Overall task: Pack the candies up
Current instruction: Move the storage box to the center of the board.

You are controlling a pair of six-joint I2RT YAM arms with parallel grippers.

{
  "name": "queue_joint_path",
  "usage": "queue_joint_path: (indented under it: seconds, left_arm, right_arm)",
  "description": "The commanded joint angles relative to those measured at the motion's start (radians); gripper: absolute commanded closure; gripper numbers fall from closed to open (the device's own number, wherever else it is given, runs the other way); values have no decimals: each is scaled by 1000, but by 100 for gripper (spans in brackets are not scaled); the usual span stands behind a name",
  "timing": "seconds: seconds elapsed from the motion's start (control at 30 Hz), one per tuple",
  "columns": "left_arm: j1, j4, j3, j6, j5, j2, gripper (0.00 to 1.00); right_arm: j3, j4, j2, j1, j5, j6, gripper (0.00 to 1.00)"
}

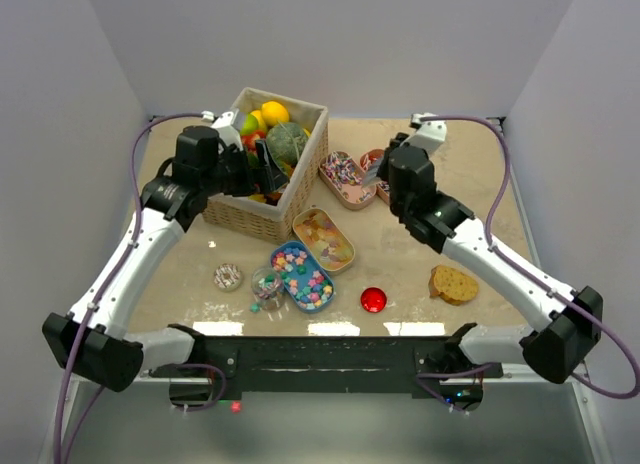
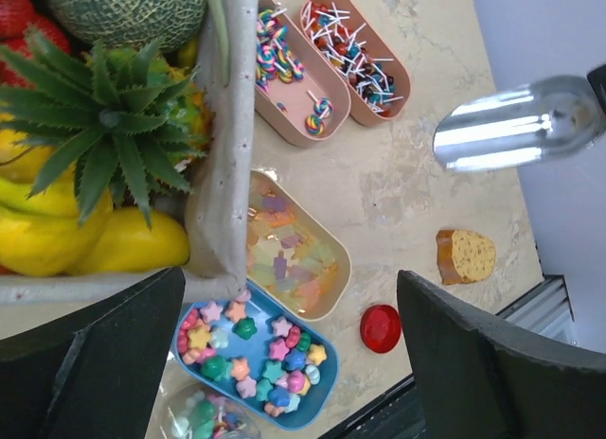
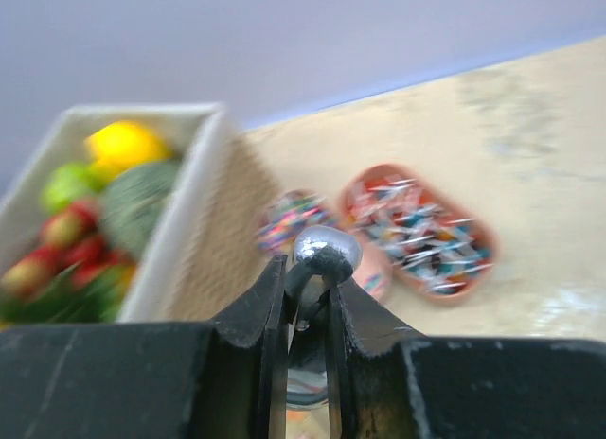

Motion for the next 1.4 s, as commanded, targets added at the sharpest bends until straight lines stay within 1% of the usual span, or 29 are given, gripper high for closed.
queue_joint_path:
  seconds: [0.0, 0.03, 0.1, 0.13, 0.23, 0.33, 0.53, 0.7, 0.8, 0.9, 1.17, 1.37]
  left_arm:
    - [5, 101, 82, 93, 91, 53, 1]
    - [5, 118, 91, 97, 109, 86, 2]
    - [5, 112, 149, 105, 143, 131, 2]
    - [5, 113, 168, 111, 197, 171, 2]
    - [2, 157, 180, 136, 278, 220, 4]
    - [-2, 161, 203, 165, 326, 268, 5]
    - [-2, 144, 260, 226, 369, 337, 5]
    - [-2, 136, 297, 245, 380, 386, 5]
    - [-7, 158, 300, 240, 384, 398, 5]
    - [-25, 172, 297, 239, 384, 413, 5]
    - [-81, 168, 303, 243, 361, 437, 5]
    - [-104, 179, 274, 226, 338, 433, 6]
  right_arm:
    - [-41, 124, 67, -114, 181, 3, 100]
    - [-41, 146, 93, -157, 189, -9, 100]
    - [-23, 180, 173, -197, 215, -30, 100]
    - [-15, 192, 199, -231, 213, -33, 100]
    - [5, 274, 302, -268, 219, -78, 100]
    - [49, 297, 410, -291, 253, -99, 100]
    - [97, 303, 532, -344, 245, -43, 100]
    - [173, 271, 625, -355, 222, -57, 100]
    - [169, 265, 626, -355, 172, -79, 100]
    - [134, 248, 592, -358, 106, -95, 100]
    - [-34, 188, 442, -360, -44, -84, 100]
    - [-140, 153, 377, -360, -89, -60, 100]
